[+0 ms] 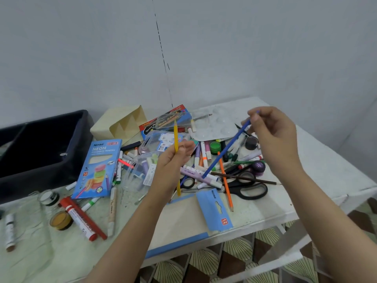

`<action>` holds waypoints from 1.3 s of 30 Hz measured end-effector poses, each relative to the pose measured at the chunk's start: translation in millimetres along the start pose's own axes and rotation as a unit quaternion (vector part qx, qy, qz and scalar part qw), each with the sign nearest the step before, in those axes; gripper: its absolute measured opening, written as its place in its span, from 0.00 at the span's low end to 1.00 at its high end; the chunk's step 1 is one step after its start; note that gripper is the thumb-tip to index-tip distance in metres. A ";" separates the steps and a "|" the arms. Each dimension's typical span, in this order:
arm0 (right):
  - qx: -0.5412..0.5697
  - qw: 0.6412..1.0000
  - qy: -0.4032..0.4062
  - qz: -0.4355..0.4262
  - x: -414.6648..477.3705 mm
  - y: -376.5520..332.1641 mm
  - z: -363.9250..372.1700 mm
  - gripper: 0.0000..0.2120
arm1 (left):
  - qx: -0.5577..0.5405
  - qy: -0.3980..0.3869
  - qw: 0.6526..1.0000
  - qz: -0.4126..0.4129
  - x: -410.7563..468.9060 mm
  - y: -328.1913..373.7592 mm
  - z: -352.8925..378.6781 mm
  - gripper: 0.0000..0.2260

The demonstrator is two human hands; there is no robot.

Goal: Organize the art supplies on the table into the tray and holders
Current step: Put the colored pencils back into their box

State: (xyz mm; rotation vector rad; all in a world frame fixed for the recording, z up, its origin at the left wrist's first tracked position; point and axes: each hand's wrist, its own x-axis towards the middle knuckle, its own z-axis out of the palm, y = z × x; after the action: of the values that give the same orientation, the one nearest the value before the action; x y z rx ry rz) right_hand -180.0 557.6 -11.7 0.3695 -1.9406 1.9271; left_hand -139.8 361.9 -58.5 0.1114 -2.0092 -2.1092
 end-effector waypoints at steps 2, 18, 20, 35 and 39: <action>0.002 0.999 -0.045 0.012 4.9 -9.2 7.0 0.05 | -0.024 -0.071 0.996 -0.046 -1.3 5.5 -1.2 0.13; -0.548 0.763 -0.344 0.012 -19.1 49.1 -27.4 0.07 | -0.307 -0.114 0.902 -0.282 -9.7 -8.4 1.9 0.18; -0.542 0.768 -0.340 0.001 -22.3 54.0 -31.3 0.06 | -0.307 -0.104 0.902 -0.287 -8.4 -9.7 3.5 0.16; -0.384 0.834 -0.254 -0.303 -23.1 26.0 -10.9 0.08 | -0.255 -0.112 0.893 -0.354 -4.9 -16.3 7.3 0.19; -0.353 0.798 -0.374 -0.315 -33.8 30.5 10.9 0.12 | -0.314 -0.129 0.875 -0.344 -7.5 -14.4 12.8 0.21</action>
State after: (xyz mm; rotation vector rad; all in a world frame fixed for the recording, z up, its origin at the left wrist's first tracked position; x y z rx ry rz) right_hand -164.2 544.8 -53.8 1.4659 -2.3544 0.5566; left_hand -136.9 376.6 -72.8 0.5177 -1.3845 -3.2771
